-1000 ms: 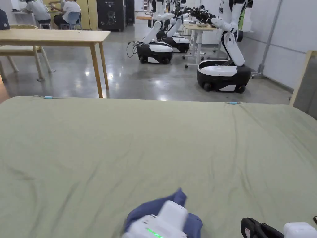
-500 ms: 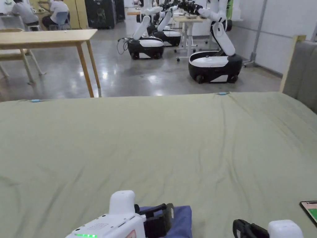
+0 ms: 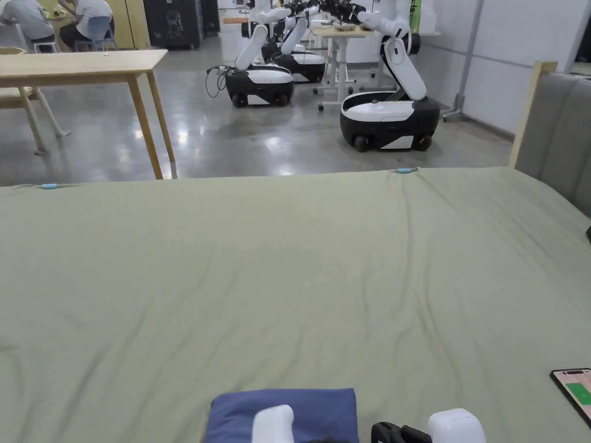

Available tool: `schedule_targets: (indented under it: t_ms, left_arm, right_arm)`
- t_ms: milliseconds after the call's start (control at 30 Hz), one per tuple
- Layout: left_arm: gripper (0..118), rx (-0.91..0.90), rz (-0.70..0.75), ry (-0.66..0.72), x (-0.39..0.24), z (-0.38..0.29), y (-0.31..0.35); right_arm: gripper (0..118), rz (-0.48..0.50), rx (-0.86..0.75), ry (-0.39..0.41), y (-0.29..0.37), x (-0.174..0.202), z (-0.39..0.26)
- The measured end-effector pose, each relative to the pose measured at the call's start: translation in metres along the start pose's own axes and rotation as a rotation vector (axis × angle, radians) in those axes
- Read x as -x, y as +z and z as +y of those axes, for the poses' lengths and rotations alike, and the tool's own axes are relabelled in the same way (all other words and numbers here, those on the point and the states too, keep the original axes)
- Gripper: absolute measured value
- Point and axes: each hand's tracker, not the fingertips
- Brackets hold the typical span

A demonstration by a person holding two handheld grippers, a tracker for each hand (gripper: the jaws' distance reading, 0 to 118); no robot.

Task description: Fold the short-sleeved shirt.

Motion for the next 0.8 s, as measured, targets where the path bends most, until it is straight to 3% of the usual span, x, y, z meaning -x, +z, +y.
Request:
schedule_targets:
  t_ms: [100, 200, 233, 267, 333, 367, 400, 467, 600, 667, 700, 733, 767, 800]
  left_arm:
    - [12, -0.157, 0.061, -0.043, 0.01, 0.016, 0.06]
    - [13, -0.247, 0.147, 0.024, 0.043, 0.026, 0.111]
    - [19, -0.244, 0.154, 0.05, 0.057, 0.029, 0.123]
    - [37, -0.233, 0.16, 0.072, 0.068, 0.03, 0.131]
    - [106, -0.216, 0.161, 0.118, 0.092, 0.025, 0.142]
    - [114, -0.207, 0.136, 0.15, 0.103, 0.022, 0.144]
    - [116, -0.183, 0.099, 0.194, 0.115, 0.019, 0.141]
    - [116, -0.147, 0.006, 0.304, 0.138, 0.011, 0.127]
    - [116, -0.014, -0.355, 0.592, 0.172, -0.014, 0.061]
    - [115, -0.104, -0.423, 0.539, 0.155, -0.018, 0.04]
    - [115, -0.069, -0.341, 0.483, 0.147, -0.011, 0.032]
    - [107, -0.058, -0.267, 0.46, 0.139, -0.006, 0.026]
    - [82, -0.05, -0.204, 0.471, 0.136, -0.006, 0.022]
    - [37, -0.023, -0.108, 0.502, 0.137, -0.007, 0.017]
  right_arm:
    - [6, 0.081, 0.025, -0.06, -0.024, 0.005, -0.003]
    - [6, 0.168, 0.073, -0.142, -0.059, 0.002, -0.014]
    - [6, 0.179, 0.092, -0.162, -0.071, -0.001, -0.02]
    - [6, 0.154, 0.121, -0.161, -0.079, -0.002, -0.026]
    - [6, 0.066, 0.176, -0.124, -0.091, -0.008, -0.041]
    - [6, 0.052, 0.175, -0.124, -0.092, -0.012, -0.046]
    - [6, 0.07, 0.161, -0.138, -0.09, -0.016, -0.048]
    - [6, 0.095, 0.14, -0.187, -0.084, -0.019, -0.045]
    - [6, 0.09, 0.14, -0.144, -0.081, -0.017, -0.041]
    - [6, 0.09, 0.139, -0.144, -0.081, -0.017, -0.04]
    - [5, 0.091, 0.137, -0.148, -0.08, -0.017, -0.04]
    - [6, 0.09, 0.136, -0.15, -0.079, -0.016, -0.04]
    - [6, 0.089, 0.135, -0.149, -0.078, -0.015, -0.039]
    - [6, 0.083, 0.132, -0.144, -0.077, -0.013, -0.038]
